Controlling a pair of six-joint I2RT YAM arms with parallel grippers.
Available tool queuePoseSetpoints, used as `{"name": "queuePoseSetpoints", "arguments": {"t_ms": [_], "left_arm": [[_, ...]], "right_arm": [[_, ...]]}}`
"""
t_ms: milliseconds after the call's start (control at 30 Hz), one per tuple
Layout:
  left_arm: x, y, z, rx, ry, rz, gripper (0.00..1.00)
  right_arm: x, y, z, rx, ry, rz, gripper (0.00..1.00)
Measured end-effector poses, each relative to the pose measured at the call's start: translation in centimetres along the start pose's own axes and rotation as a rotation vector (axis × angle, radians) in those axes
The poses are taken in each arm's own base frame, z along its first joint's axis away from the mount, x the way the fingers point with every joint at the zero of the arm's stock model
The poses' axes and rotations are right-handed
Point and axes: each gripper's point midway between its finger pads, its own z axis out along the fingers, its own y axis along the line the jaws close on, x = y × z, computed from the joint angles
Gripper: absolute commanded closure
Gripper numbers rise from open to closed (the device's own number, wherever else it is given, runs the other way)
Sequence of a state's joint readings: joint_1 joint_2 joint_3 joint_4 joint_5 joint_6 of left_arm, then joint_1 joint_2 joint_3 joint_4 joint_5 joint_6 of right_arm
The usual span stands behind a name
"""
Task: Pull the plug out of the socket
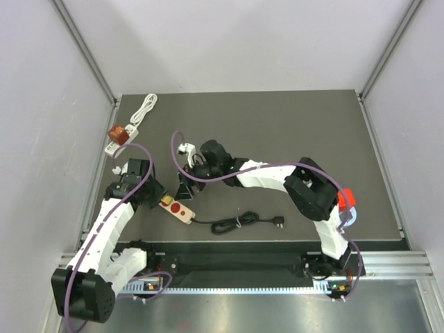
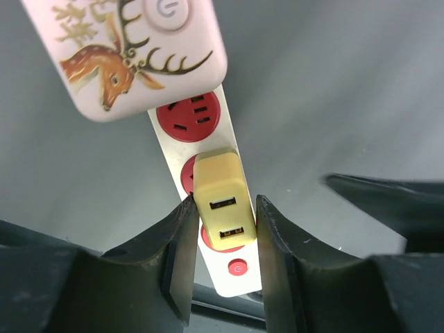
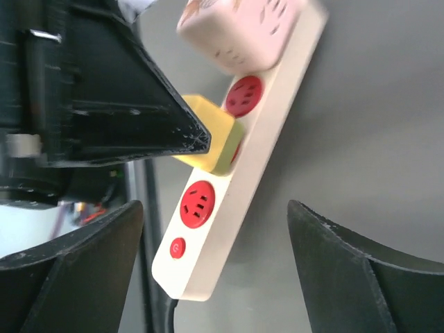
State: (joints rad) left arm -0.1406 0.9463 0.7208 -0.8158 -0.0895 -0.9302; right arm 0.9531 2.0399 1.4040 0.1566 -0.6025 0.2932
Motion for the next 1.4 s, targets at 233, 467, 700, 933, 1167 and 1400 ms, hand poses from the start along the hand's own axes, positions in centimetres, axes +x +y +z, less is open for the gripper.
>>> {"name": "queuePoseSetpoints", "arguments": {"t_ms": [233,467,700,933,1167,1400], "left_arm": [[0.0,-0.3,-0.6,0.038,-0.006,0.033,1.00],[0.2,-0.5,-0.7,0.048,0.005,0.038,1.00],[0.3,-0.5,-0.7,0.052,0.013,0.042,1.00],[0.5,-0.1,-0.8,0.050,0.016,0.071,1.00],[0.3,-0.3,-1.2,0.093,-0.017,0.102,1.00],[1.1,-0.9,-0.6,0.189,-0.029,0.125,1.00]], "right_arm": [[4.0,-0.4,1.8,-0.071,0.101,0.177,0.23],[5.2,-0.1,2.7,-0.123,0.094,0.302,0.30],[5.5,0.3,3.9,-0.174,0.066,0.407,0.58],[5.9,0.0,4.7,-0.162,0.061,0.529,1.00],[6.0,0.4,5.1,-0.199,0.051,0.647,1.00],[7.2,0.6,5.0,-0.292,-0.005,0.821,1.00]]}}
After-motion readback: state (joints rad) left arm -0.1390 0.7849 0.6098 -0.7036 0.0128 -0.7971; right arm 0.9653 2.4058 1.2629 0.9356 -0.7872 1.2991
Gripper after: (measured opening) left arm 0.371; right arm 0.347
